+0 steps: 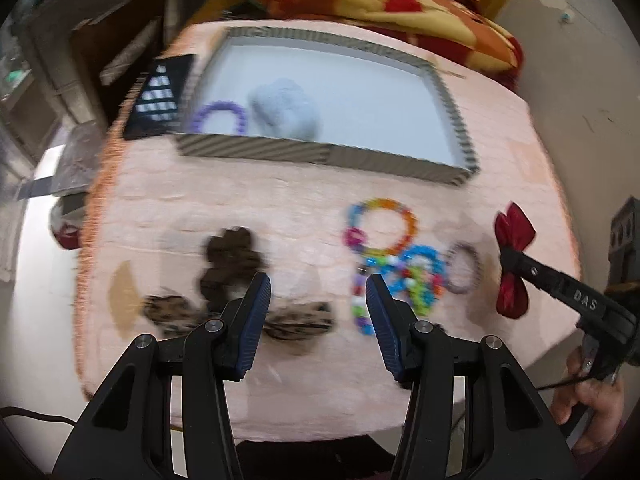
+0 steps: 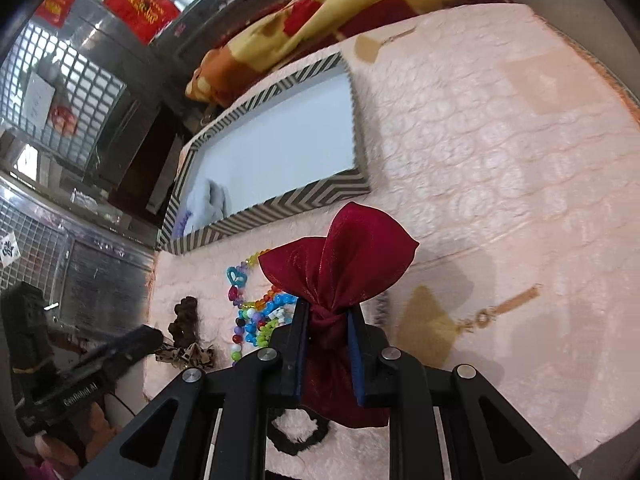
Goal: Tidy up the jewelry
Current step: 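Grasp the multicolour bead bracelet with the left tool while the right tool holds the red bow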
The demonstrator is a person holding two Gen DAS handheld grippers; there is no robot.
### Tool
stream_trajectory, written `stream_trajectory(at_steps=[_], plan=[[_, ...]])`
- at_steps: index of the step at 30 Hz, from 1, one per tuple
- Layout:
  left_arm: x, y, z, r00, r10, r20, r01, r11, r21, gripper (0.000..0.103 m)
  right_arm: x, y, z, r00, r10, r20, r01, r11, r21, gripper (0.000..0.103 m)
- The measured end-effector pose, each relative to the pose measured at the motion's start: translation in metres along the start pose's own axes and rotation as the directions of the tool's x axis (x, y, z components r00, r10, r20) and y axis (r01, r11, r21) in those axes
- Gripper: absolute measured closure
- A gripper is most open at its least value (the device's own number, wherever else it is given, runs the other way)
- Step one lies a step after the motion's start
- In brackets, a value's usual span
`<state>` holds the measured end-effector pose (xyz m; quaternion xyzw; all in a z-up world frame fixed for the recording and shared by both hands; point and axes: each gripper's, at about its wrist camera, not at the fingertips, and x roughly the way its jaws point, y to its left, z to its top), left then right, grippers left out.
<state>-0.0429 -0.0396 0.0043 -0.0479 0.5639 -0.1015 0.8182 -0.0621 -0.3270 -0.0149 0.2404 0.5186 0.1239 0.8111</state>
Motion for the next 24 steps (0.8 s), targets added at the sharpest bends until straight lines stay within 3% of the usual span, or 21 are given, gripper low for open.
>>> stream_trajectory(at_steps=[5, 18, 19, 23, 24], plan=[[0.018, -0.033, -0.005, 0.994, -0.087, -0.072, 0.091, 0.994, 0.053, 0.054, -0.013, -0.01, -0.004, 1.0, 0.001, 0.017, -0.001, 1.0, 0.018, 0.086], [0.064, -0.081, -0.012, 0.991, -0.045, -0.126, 0.062, 0.989, 0.136, 0.055, -0.027, -0.03, -0.011, 1.0, 0.005, 0.015, -0.006, 0.999, 0.048, 0.086], [0.066, -0.083, -0.012, 0.991, -0.051, -0.127, 0.068, 0.988, 0.136, 0.056, -0.026, -0.031, -0.012, 1.0, 0.006, 0.014, -0.007, 0.999, 0.05, 0.086], [0.079, -0.082, -0.009, 0.988, -0.053, -0.144, 0.068, 0.992, 0.104, 0.086, -0.025, -0.033, -0.014, 1.0, 0.012, 0.003, -0.012, 0.999, 0.051, 0.086], [0.082, -0.08, -0.008, 0.987, -0.069, -0.146, 0.082, 0.993, 0.088, 0.087, -0.025, -0.033, -0.014, 1.0, 0.015, 0.001, -0.015, 0.998, 0.054, 0.086]])
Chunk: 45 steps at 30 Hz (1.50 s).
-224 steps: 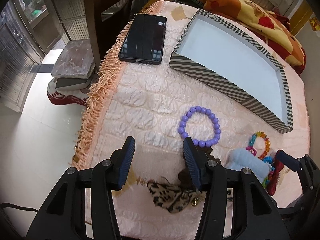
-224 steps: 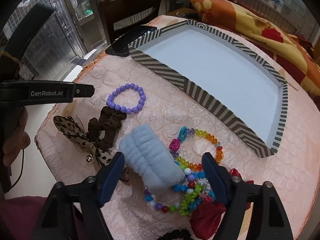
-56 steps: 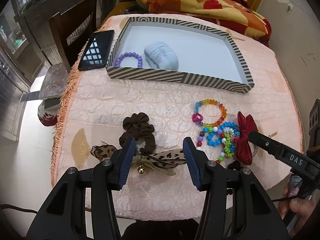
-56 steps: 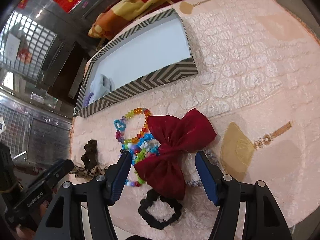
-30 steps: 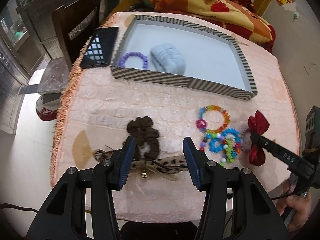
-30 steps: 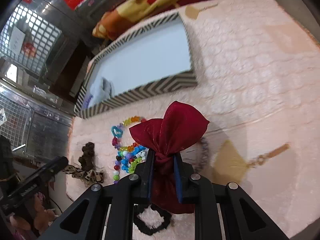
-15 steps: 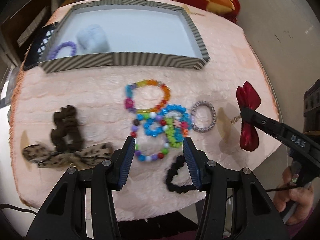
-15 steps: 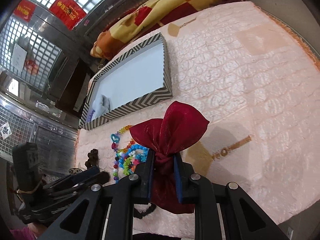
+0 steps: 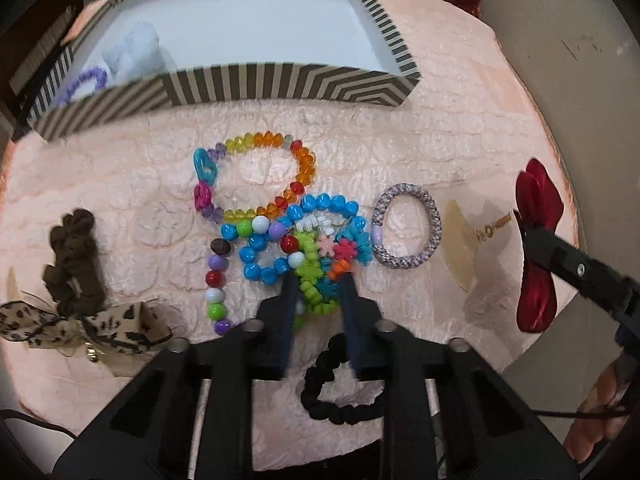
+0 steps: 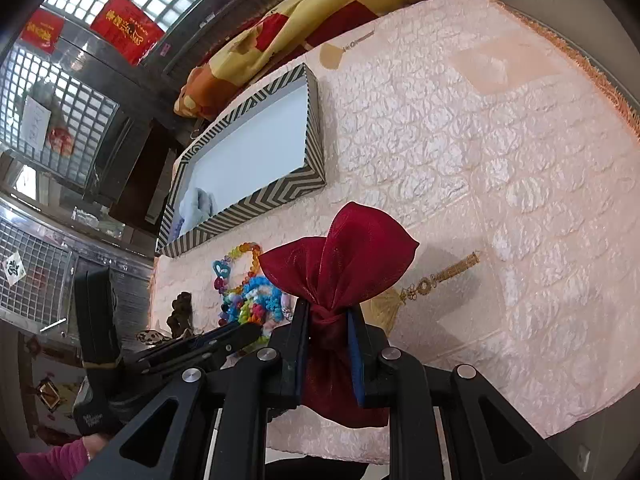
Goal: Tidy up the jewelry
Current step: 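Grasp the multicolour bead bracelet with the left tool while the right tool holds the red bow, then carry the bracelet and red bow into the striped tray and open both tools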
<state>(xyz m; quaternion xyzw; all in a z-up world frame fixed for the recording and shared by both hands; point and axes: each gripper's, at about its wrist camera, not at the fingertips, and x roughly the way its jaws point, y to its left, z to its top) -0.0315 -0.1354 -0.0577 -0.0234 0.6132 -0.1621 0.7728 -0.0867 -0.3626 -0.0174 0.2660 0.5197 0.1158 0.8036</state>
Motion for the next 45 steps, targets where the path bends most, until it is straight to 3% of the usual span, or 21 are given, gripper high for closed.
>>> stream_trajectory(at_steps=[3, 14, 21, 28, 45], plan=[[-0.004, 0.001, 0.001, 0.999, -0.017, 0.031, 0.017, 1.0, 0.004, 0.096, 0.001, 0.001, 0.001, 1.0, 0.005, -0.001, -0.005, 1.0, 0.0, 0.086], [-0.061, 0.012, 0.006, 0.99, -0.106, 0.093, 0.102, 0.993, 0.053, 0.096, -0.001, 0.028, 0.013, 0.999, 0.045, 0.022, -0.044, 0.998, -0.054, 0.086], [-0.1, 0.023, 0.025, 0.981, -0.108, 0.161, 0.098, 0.993, 0.069, 0.096, 0.004, 0.049, 0.022, 0.997, 0.069, 0.022, -0.066, 0.993, -0.094, 0.086], [-0.126, 0.046, 0.046, 0.975, -0.03, 0.221, 0.016, 0.998, 0.064, 0.096, 0.017, 0.075, 0.035, 0.997, 0.079, 0.015, -0.076, 0.988, -0.133, 0.086], [-0.127, 0.111, 0.118, 0.957, 0.109, 0.268, -0.128, 0.99, 0.055, 0.096, 0.081, 0.14, 0.092, 0.996, 0.083, -0.009, -0.084, 0.982, -0.169, 0.086]])
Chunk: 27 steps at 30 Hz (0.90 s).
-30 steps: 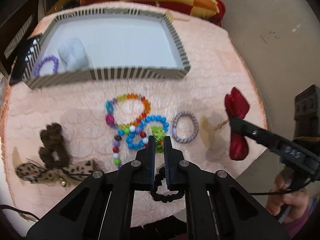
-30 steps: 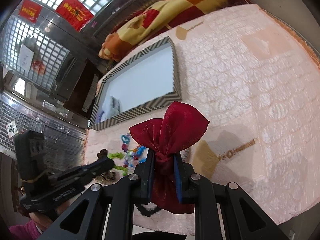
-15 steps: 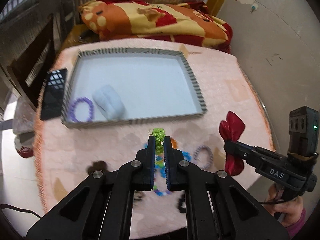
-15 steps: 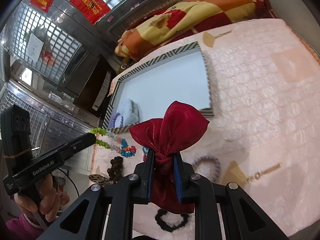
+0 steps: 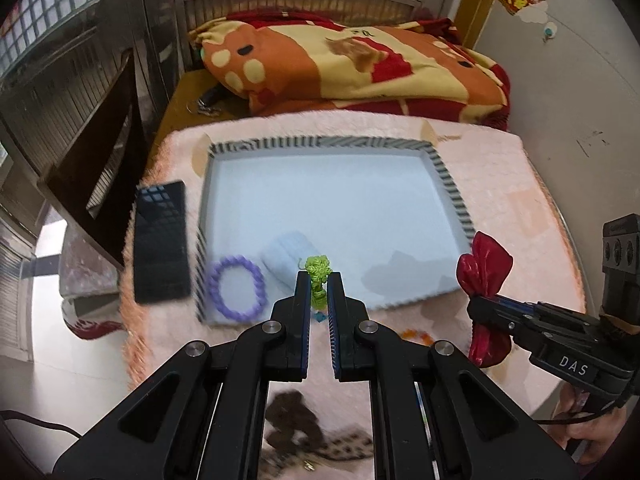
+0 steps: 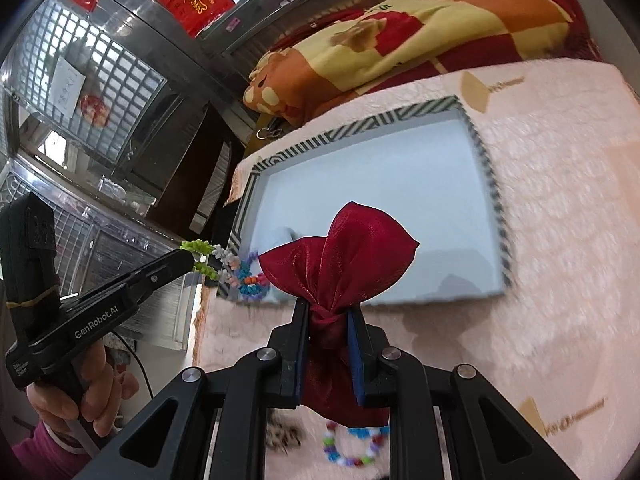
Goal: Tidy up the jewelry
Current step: 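Carry the bracelet and red bow into the striped tray and open both tools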
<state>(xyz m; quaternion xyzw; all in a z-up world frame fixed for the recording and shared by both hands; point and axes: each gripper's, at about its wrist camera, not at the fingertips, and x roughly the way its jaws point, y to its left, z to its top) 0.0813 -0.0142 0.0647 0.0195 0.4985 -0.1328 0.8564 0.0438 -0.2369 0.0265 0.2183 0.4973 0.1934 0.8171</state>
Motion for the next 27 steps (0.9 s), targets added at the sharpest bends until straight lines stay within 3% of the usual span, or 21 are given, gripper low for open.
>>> stream_trajectory(at_steps=[11, 19, 27], plan=[[0.029, 0.035, 0.054, 1.0, 0.027, -0.003, -0.027, 0.999, 0.022, 0.096, 0.052, 0.014, 0.047, 0.999, -0.04, -0.019, 0.04, 0.999, -0.001, 0.086], [0.064, 0.055, 0.092, 1.0, 0.007, -0.016, -0.007, 1.0, -0.01, 0.096, 0.091, 0.02, 0.078, 0.995, -0.081, -0.054, 0.079, 0.997, -0.024, 0.086], [0.107, 0.089, 0.08, 0.992, 0.003, -0.124, -0.015, 0.995, -0.097, 0.096, 0.142, 0.026, 0.102, 0.987, -0.115, -0.114, 0.108, 0.992, -0.062, 0.086]])
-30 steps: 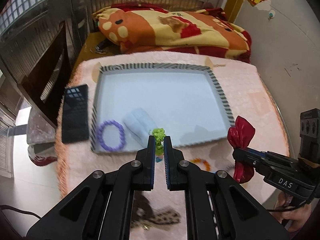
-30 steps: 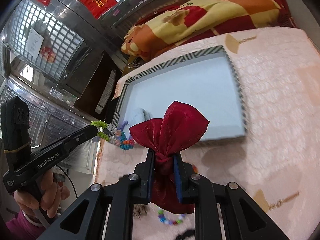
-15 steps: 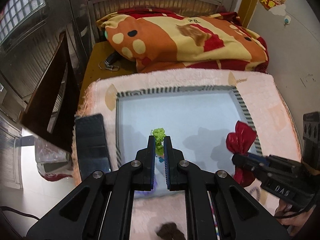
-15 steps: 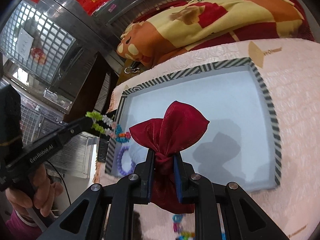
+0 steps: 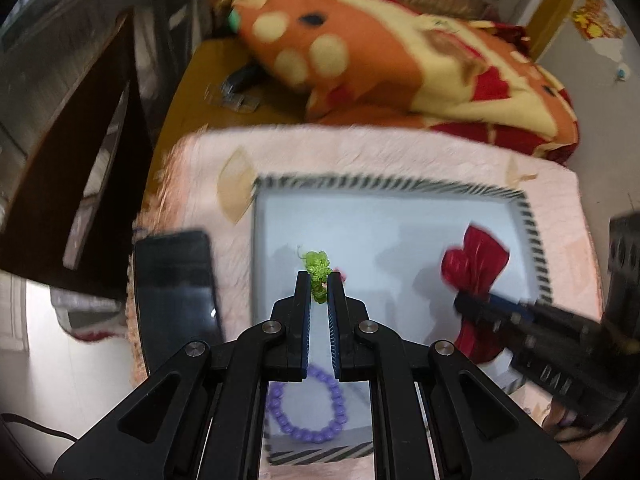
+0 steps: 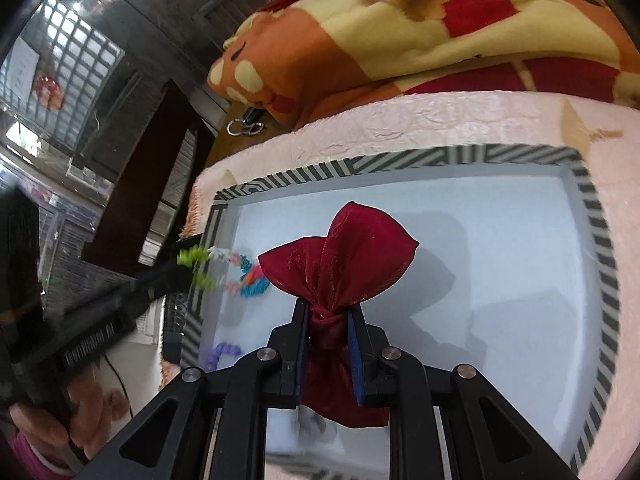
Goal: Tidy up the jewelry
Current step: 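Carry the bracelet and red bow into the striped tray and open both tools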
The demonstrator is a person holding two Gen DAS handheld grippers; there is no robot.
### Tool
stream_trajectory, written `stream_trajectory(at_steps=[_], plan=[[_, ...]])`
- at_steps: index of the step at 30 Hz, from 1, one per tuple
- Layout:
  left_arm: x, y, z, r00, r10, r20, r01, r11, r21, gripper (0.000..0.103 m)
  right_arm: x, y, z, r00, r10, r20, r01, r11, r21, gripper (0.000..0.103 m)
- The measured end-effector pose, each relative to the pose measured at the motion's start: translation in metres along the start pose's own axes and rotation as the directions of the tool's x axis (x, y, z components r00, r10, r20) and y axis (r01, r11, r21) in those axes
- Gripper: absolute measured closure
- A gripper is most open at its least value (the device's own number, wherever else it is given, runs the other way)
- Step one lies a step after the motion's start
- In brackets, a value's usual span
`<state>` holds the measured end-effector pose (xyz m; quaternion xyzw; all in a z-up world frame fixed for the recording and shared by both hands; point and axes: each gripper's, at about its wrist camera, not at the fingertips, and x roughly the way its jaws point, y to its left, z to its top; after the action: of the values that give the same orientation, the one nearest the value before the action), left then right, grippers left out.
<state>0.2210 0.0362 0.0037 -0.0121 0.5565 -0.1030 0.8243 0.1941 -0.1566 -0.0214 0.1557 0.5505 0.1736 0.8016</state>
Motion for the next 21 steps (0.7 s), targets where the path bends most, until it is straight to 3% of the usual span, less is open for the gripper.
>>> stream_trajectory(at_steps=[10, 12, 14, 15, 21], plan=[[0.02, 0.019, -0.029, 0.998, 0.035, -0.049, -0.037, 0.998, -0.043, 0.096, 0.038, 0.018, 0.009, 0.998, -0.041, -0.049, 0.037, 0.996, -0.076, 0.086], [0.021, 0.019, -0.031, 0.998, 0.043, -0.049, -0.046, 0.998, -0.045, 0.096, 0.041, 0.017, 0.011, 0.998, -0.04, -0.055, 0.037, 0.998, -0.058, 0.081], [0.022, 0.018, -0.032, 0.998, 0.046, -0.051, -0.048, 0.998, -0.045, 0.096, 0.043, 0.013, 0.011, 0.998, -0.031, -0.062, 0.029, 0.999, -0.036, 0.062], [0.023, 0.018, -0.033, 0.997, 0.05, -0.05, -0.053, 0.998, -0.044, 0.096, 0.04, 0.012, 0.011, 0.998, -0.025, -0.055, 0.024, 0.999, -0.027, 0.06], [0.018, 0.015, -0.036, 0.997, 0.066, -0.042, -0.068, 0.996, -0.049, 0.091, 0.018, 0.002, 0.008, 1.0, -0.005, -0.015, 0.005, 1.0, 0.006, 0.059]])
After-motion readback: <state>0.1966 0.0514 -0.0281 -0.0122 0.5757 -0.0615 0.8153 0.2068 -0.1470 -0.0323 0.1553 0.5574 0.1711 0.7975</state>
